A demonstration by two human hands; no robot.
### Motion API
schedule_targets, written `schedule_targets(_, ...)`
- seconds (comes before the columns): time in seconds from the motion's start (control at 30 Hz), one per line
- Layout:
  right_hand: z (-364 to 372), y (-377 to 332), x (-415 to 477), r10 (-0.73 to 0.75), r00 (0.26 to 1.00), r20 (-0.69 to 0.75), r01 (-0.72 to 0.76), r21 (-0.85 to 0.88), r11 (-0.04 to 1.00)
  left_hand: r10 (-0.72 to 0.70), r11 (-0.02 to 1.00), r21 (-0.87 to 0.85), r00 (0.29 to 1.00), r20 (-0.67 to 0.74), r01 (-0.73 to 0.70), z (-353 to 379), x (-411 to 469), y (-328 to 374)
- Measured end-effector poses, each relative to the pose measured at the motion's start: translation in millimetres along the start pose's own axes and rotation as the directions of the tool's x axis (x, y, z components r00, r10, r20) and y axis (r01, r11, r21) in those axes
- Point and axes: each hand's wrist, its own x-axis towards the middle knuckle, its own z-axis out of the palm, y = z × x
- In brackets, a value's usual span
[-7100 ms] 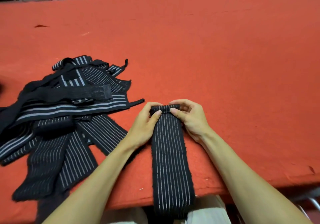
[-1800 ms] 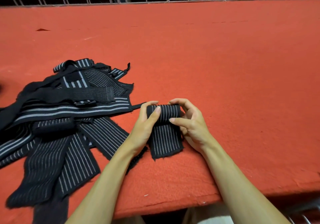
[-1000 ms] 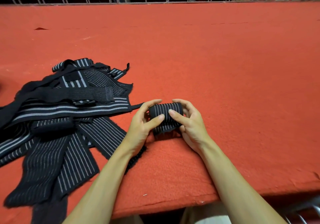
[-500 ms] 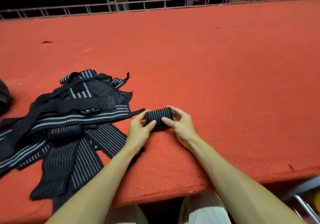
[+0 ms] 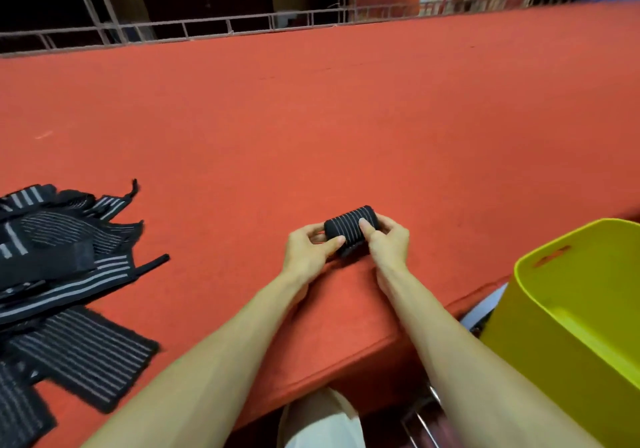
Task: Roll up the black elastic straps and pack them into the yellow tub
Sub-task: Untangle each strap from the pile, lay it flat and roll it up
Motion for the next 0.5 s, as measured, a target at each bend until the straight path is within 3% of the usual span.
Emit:
schedule_targets(0.2, -32, -1, 31, -0.069, 0.931, -0.357, 0.046, -0.073, 0.996, 0.013, 1.000, 0.018, 0.996, 0.087, -0.014, 71, 32, -1)
schedule_targets(0.3, -45, -2, 47, -0.151, 0.907, -0.393, 0.073, -0.208, 0.976, 0.007, 1.000, 0.018, 0.996, 0.085, -0.008, 94, 41, -3)
schedule_targets(0.5, -55, 12, 66, -0.081, 0.929, -0.362, -0.039, -0.313, 0.949, 0.100, 0.958, 0.261, 0.991, 0.084, -0.119, 102, 45, 0)
